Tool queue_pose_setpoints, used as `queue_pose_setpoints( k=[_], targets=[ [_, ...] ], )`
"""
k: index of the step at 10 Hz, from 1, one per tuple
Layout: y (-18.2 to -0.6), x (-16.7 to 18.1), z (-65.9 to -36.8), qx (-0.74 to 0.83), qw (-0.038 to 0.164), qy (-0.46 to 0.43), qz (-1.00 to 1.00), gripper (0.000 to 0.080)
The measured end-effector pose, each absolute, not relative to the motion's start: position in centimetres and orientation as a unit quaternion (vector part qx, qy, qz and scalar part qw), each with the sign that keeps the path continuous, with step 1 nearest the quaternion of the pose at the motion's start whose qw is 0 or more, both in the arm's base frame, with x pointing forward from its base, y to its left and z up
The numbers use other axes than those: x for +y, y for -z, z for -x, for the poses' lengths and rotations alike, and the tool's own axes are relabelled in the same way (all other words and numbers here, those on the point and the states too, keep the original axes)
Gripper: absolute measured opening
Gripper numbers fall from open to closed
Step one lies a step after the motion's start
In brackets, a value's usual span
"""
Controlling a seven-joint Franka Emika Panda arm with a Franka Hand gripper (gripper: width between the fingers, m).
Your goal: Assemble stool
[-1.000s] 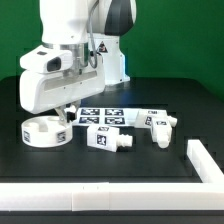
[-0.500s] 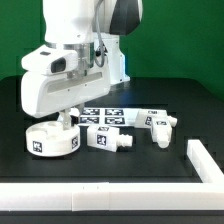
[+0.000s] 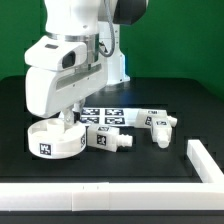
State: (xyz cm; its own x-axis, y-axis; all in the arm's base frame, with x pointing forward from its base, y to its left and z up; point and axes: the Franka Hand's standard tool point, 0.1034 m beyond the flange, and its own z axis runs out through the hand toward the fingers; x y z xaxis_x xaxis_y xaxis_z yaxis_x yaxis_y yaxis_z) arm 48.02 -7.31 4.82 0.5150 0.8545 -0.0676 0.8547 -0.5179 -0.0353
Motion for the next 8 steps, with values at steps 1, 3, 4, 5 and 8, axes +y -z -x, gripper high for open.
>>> queue_pose_setpoints(
  k=[1,3,4,5,8],
  targets=[
    [-5.0,-6.9,-48.6,0.499,0.003,0.040,-0.866,0.0021],
    [-6.0,-3.9,-52.5,0.510,0.005,0.038,-0.859,0.0021],
    [-6.5,-2.0,-54.4,0.509,0.008,0.036,-0.860,0.0021],
    [-6.8,-0.5,-55.4,0.528,0.020,0.033,-0.848,0.0021],
    [-6.4,-1.0,-54.9,0.528,0.017,0.037,-0.848,0.0021]
  ],
)
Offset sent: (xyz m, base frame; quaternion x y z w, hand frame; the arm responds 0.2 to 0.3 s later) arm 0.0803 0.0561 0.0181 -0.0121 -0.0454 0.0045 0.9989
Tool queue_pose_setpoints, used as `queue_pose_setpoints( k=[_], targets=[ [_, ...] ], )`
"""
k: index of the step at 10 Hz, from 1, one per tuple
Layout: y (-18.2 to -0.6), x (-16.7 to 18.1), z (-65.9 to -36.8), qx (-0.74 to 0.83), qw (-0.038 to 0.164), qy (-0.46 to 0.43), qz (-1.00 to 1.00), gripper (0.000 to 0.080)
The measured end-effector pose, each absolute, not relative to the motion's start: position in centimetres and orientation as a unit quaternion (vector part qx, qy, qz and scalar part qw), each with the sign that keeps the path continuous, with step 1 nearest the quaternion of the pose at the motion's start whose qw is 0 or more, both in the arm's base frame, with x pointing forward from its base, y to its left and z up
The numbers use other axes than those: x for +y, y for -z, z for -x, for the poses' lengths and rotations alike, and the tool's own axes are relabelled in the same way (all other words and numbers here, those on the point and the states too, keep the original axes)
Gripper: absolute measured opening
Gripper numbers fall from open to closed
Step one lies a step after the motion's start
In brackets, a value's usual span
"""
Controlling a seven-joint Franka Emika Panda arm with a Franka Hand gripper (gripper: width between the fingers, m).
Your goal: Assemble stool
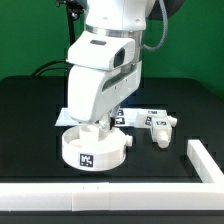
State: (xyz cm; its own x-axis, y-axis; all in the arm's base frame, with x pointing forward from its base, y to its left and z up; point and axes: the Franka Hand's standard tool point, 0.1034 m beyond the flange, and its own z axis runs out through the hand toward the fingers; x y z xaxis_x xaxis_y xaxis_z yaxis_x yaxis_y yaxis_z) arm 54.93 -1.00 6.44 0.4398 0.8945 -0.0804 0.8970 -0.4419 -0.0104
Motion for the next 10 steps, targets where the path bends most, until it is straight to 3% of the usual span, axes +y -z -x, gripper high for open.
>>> queue_pose_setpoints(
  k=[1,3,5,10],
  targets=[
    [-6.4,-0.9,-54.9,0.529,0.016,0.037,-0.848,0.0021],
    [-5.0,3.9,-55.2,0.533,0.016,0.016,-0.846,0.0021],
    [-4.8,7.3,-56.2,0.540,0.022,0.012,-0.841,0.0021],
    [-4.1,8.2,-56.0,0.546,0.017,0.013,-0.838,0.0021]
  ],
)
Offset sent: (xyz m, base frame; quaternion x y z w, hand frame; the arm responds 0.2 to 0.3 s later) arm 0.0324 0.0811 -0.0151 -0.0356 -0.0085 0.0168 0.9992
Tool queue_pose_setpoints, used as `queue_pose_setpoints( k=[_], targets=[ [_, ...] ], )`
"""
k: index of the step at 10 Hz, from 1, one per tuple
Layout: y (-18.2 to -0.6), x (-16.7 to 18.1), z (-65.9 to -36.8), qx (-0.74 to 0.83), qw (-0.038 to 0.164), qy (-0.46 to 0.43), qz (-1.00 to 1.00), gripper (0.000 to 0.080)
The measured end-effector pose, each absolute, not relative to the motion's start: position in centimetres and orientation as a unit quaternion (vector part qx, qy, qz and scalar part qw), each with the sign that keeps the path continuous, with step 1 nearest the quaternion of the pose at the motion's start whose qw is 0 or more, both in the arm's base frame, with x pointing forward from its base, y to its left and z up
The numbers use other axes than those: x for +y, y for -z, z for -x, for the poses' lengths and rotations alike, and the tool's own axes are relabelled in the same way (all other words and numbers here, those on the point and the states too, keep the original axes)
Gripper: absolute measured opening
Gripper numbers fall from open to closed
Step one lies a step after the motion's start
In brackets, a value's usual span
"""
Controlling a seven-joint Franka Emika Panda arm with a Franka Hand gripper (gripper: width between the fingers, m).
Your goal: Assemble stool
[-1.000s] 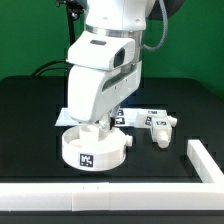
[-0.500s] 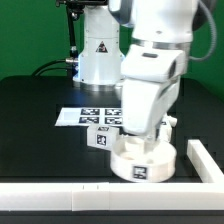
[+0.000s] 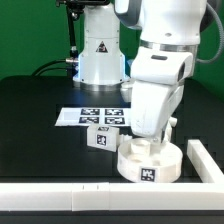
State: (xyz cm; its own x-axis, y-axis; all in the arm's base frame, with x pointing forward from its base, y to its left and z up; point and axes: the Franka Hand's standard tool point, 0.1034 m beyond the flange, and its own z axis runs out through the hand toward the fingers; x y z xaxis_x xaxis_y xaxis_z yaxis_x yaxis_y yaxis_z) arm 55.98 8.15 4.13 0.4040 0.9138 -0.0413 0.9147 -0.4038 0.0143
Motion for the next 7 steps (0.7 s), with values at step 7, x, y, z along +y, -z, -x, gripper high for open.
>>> queue_pose_setpoints(
  k=[7],
  targets=[
    [-2.8,10.3,-57.2,0.549,0.010,0.011,-0.836,0.0021]
  ],
)
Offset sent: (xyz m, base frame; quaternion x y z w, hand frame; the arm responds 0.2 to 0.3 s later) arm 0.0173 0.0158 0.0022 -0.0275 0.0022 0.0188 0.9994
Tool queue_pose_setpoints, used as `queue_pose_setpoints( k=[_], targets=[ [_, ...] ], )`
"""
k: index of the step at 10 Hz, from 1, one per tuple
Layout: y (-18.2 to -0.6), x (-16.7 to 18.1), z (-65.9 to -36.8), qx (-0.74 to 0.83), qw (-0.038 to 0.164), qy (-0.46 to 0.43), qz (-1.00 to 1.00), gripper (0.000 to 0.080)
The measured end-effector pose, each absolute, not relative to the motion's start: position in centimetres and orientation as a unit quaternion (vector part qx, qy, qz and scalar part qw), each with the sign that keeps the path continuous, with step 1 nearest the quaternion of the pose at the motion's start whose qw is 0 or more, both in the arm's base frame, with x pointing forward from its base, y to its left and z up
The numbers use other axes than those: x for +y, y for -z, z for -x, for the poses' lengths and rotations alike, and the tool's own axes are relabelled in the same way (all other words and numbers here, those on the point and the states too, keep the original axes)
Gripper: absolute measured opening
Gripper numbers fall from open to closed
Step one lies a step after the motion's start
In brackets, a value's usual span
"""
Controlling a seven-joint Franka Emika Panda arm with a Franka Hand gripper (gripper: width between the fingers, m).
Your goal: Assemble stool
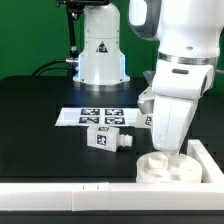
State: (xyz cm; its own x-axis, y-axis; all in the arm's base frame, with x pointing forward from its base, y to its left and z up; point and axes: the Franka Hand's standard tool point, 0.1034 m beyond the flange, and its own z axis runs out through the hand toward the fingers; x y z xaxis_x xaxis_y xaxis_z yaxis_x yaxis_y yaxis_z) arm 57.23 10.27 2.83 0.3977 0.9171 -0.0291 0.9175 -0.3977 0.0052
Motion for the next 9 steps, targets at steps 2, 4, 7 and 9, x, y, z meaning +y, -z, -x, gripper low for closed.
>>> queue_pose_setpoints(
  k=[2,4,7,9],
  targets=[
    [-3.2,10.4,-57.3,0.534,0.010,0.013,-0.845,0.0243],
    [-6.3,10.0,-57.5,0.494,0.012,0.019,-0.869,0.0558],
    [-6.5,9.8,-57.5,0.474,0.011,0.017,-0.880,0.0644],
    [-6.6,9.8,-56.6,0.410,0.012,0.016,-0.912,0.0649]
  ],
)
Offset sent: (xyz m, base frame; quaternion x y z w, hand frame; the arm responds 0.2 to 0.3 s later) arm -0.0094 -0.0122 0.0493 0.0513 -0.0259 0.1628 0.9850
